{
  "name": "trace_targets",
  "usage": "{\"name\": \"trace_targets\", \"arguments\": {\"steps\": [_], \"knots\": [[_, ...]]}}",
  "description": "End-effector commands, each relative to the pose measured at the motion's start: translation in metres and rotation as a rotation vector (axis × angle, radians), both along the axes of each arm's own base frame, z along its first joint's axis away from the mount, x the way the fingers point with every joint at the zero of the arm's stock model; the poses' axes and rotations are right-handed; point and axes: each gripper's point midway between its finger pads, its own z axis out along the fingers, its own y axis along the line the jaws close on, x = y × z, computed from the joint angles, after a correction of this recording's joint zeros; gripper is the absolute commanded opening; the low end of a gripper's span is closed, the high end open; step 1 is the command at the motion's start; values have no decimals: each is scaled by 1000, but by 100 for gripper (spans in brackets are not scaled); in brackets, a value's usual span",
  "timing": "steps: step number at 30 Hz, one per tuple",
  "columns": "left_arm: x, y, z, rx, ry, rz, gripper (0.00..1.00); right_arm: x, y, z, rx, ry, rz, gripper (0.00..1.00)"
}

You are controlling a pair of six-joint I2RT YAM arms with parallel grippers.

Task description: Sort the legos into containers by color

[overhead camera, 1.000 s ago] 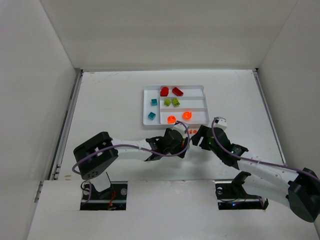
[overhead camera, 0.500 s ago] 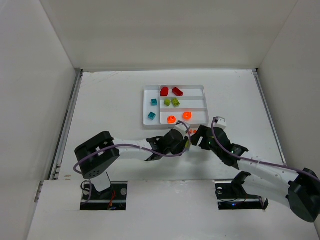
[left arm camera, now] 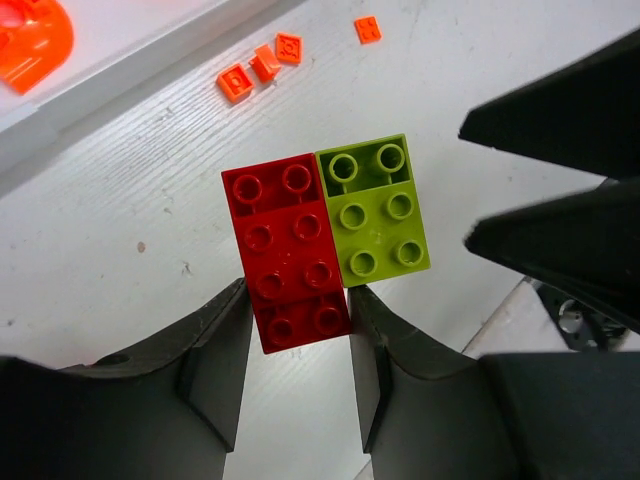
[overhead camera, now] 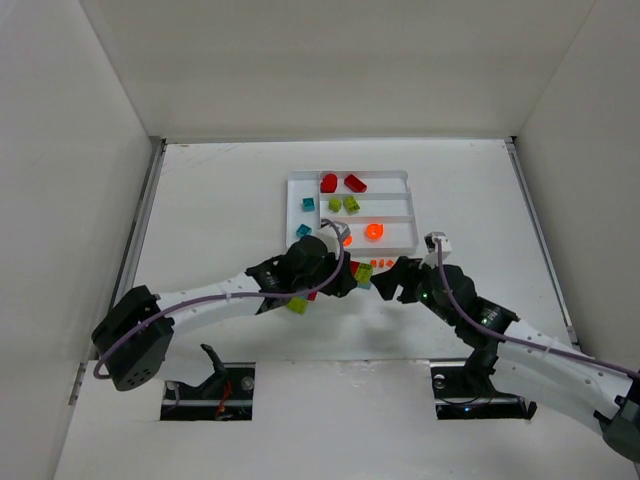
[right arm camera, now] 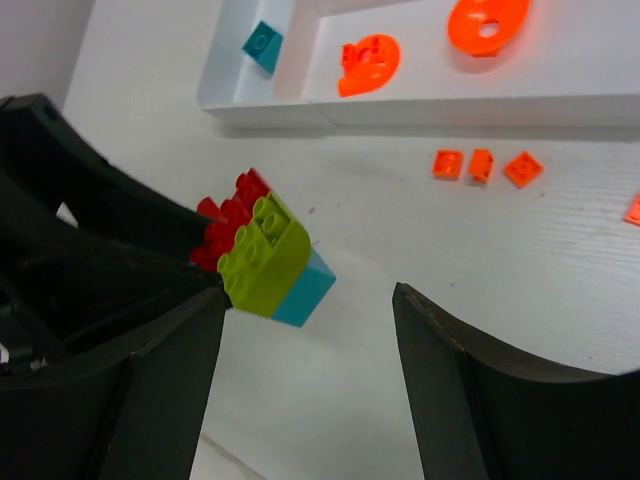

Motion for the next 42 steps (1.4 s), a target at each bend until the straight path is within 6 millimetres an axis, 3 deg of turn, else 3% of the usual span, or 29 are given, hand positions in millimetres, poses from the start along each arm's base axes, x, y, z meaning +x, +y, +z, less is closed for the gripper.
{"name": "trace_targets", "arguments": {"steps": [1, 6, 12, 24, 28, 37, 42], "knots": [[-18, 7, 1, -63, 133, -25, 25, -4, 16, 25, 34, -77, 74, 75], [-25, 7, -4, -64, 155, -34, 24, 0, 28, 34, 50, -96, 102, 79], [-26, 9, -2, -76, 157, -27, 23, 1, 46, 39, 114, -88, 160, 75], [-19, 18, 32, -265, 327, 38, 21, -12, 33, 50, 98, -209, 193, 73], [-20, 20, 41, -316, 378, 48, 20, -16, 44, 59, 77, -245, 240, 68], [-20, 29, 70, -517, 496, 57, 20, -25, 85, 59, -16, -318, 379, 76], [-17, 39, 66, -545, 516, 93, 20, -25, 96, 67, 2, -371, 397, 74]]}}
